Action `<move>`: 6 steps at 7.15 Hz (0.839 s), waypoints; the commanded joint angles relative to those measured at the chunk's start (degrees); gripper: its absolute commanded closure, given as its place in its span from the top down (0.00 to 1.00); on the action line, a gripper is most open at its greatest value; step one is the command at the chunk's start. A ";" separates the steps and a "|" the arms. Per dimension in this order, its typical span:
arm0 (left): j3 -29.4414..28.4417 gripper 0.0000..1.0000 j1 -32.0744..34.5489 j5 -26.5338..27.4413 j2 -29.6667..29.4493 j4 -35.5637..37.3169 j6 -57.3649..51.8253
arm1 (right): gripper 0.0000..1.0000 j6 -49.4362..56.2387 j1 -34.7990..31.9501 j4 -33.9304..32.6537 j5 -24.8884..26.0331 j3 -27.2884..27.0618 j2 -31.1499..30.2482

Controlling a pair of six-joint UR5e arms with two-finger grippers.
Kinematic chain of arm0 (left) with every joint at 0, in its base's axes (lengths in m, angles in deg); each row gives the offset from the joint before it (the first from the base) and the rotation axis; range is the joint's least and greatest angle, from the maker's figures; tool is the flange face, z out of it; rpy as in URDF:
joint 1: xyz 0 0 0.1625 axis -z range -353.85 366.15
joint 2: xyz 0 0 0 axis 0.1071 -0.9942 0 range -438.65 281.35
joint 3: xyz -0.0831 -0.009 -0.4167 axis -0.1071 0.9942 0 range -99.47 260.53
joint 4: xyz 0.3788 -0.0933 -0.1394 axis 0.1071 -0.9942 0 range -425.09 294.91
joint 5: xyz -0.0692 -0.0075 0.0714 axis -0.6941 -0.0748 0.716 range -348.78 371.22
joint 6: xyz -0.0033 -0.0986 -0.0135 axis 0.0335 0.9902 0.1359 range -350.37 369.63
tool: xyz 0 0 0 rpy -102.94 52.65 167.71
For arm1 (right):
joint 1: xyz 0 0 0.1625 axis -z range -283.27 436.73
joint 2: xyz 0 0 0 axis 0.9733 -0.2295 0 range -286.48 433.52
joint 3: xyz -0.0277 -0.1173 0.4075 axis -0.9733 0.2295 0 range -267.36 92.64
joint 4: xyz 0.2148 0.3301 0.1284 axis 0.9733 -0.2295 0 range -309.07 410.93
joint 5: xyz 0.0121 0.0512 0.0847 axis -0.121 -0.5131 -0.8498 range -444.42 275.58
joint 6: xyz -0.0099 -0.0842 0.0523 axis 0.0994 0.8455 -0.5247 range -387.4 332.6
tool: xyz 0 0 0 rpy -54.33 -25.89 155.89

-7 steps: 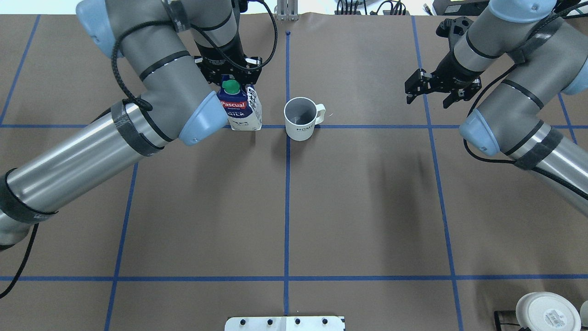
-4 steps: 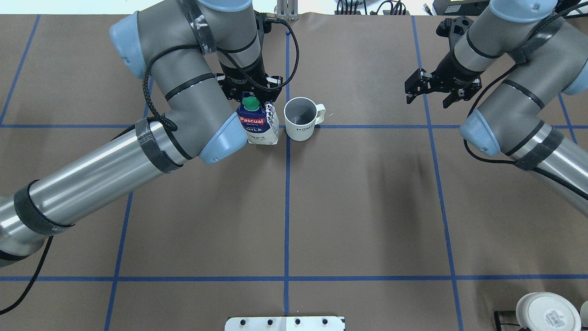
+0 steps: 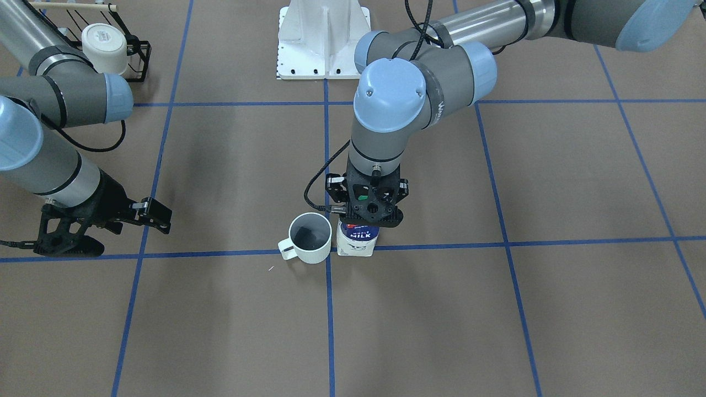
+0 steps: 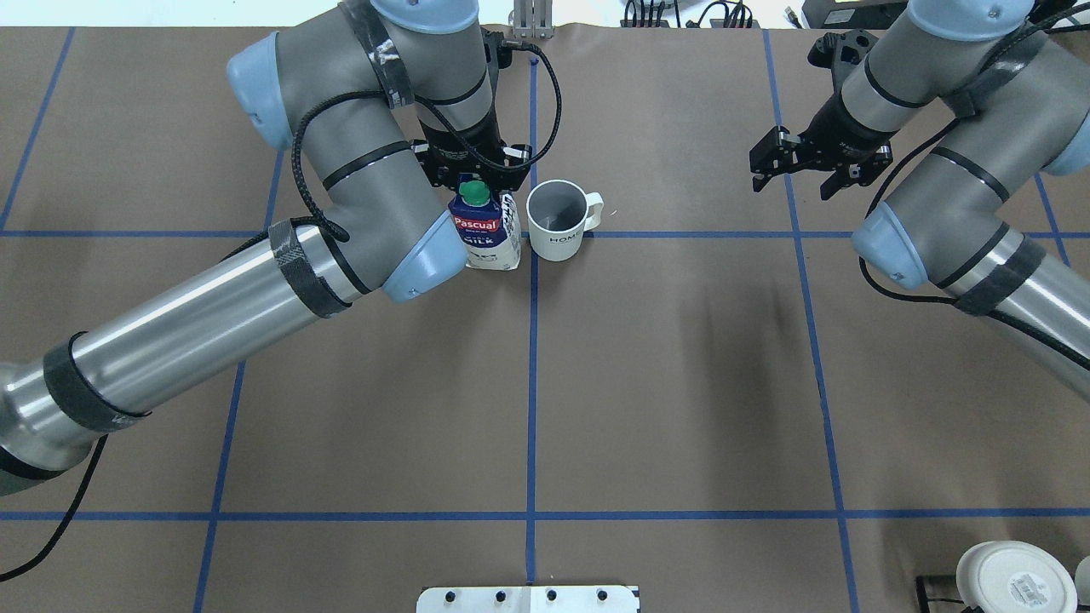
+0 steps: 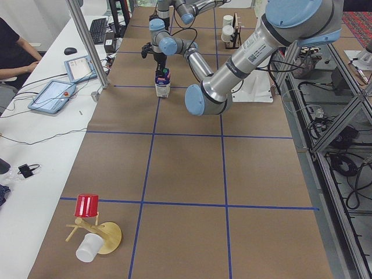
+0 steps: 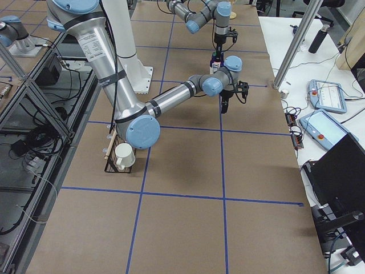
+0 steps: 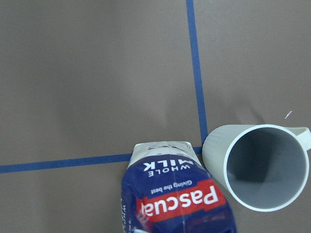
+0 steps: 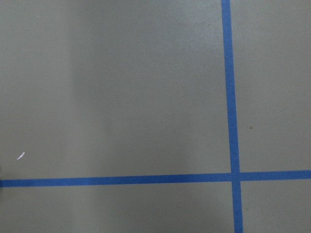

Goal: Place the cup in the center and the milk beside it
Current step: 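Carry the milk carton with the left gripper beside the white mug, then open the left gripper and lift it off the milk carton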

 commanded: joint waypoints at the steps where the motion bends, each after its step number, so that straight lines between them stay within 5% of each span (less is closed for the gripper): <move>1: 0.26 0.99 0.17 -0.10 -0.05 -4.56 5.47 | 1.00 -0.54 0.70 2.74 0.53 -1.31 -2.59; 4: 6.03 0.99 2.80 -0.63 1.34 0.29 5.33 | 1.00 -0.81 0.53 5.58 -0.42 -0.96 -5.23; 6: 19.18 0.99 9.11 -1.76 10.61 4.97 -1.82 | 1.00 -0.90 0.09 6.11 1.49 -0.35 -6.92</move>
